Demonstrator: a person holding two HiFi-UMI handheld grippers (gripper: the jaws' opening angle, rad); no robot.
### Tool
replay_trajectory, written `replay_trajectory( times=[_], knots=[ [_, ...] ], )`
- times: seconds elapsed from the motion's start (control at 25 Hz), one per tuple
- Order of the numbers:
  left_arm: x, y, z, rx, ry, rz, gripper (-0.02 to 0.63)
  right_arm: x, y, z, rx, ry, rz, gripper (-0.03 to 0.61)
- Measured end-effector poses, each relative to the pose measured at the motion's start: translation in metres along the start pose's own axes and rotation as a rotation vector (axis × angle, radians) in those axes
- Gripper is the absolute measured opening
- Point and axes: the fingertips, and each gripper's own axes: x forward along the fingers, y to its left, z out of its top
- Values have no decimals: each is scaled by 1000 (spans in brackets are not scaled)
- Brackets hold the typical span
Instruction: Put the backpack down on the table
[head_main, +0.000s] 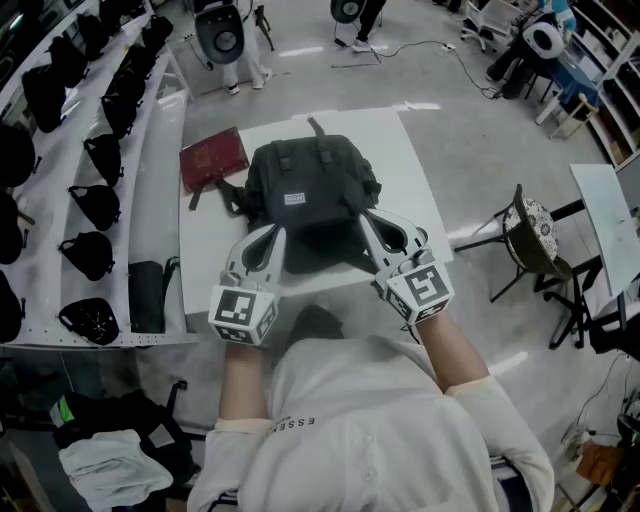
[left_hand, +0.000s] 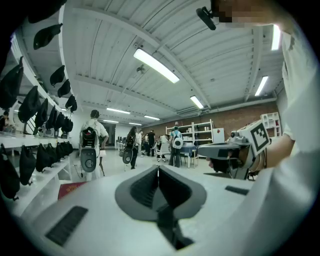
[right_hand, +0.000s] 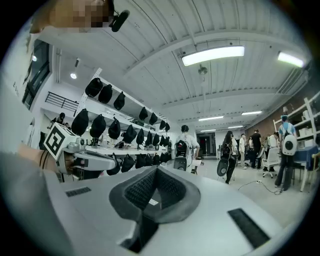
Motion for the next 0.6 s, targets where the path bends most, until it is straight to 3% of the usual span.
replay_trajectory(
  times=[0.6],
  knots=[
    [8, 1, 21, 16, -17, 1, 4, 1, -11, 11, 23, -21, -21, 14]
  ],
)
